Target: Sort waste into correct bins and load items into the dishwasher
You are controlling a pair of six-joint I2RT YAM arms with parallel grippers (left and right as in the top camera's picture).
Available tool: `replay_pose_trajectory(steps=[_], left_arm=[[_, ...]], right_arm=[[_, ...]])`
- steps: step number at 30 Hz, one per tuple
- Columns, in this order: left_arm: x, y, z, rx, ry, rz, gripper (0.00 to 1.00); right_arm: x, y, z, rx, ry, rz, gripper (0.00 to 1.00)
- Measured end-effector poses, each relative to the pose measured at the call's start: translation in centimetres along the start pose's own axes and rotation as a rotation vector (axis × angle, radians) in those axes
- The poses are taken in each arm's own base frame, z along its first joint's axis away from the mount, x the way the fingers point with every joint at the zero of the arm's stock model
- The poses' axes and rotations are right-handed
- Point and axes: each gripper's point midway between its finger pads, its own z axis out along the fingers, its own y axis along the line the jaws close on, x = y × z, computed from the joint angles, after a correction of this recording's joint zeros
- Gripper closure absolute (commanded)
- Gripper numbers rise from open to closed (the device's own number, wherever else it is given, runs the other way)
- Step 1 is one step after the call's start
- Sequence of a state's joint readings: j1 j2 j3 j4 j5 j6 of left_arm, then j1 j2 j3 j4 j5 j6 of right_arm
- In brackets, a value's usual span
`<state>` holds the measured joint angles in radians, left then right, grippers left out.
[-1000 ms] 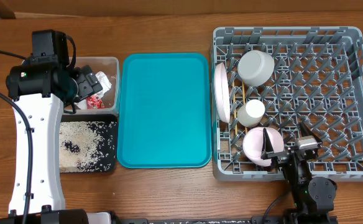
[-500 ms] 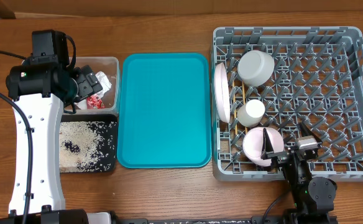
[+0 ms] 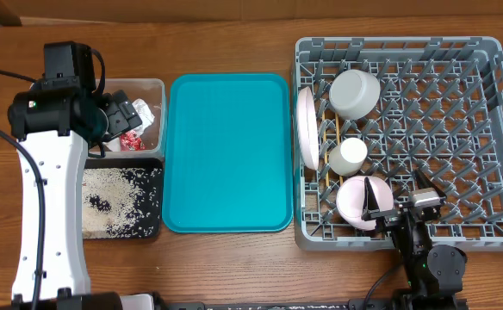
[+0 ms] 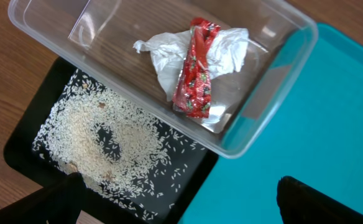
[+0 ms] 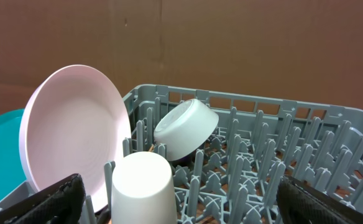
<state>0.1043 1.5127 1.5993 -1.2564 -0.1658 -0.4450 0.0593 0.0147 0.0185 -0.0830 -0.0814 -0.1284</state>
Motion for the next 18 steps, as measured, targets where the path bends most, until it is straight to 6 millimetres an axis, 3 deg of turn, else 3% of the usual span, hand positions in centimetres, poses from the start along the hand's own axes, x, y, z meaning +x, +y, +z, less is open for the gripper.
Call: replay_pose_trajectory(steps=[3,10,14,18], left_arm=[[0.2,-0.5,-2.1,0.037,-0.051,0.015,0.0],[2.1,-1.7,-11.1,0.214,-0.265,0.072,0.0],[3.6,-0.7,-15.9,0.308,-0.386,0.075,0.0],[5.1,1.1,-18.7,0.363,-0.474,0.056,0.0]], right_arm=[[0.0,0.0,0.0,0.0,0.0,0.0,0.0],[0.0,0.0,0.0,0.0,0.0,0.0,0.0],[0.0,0.0,0.0,0.0,0.0,0.0,0.0],[0.0,0.0,0.0,0.0,0.0,-0.001,0.0]])
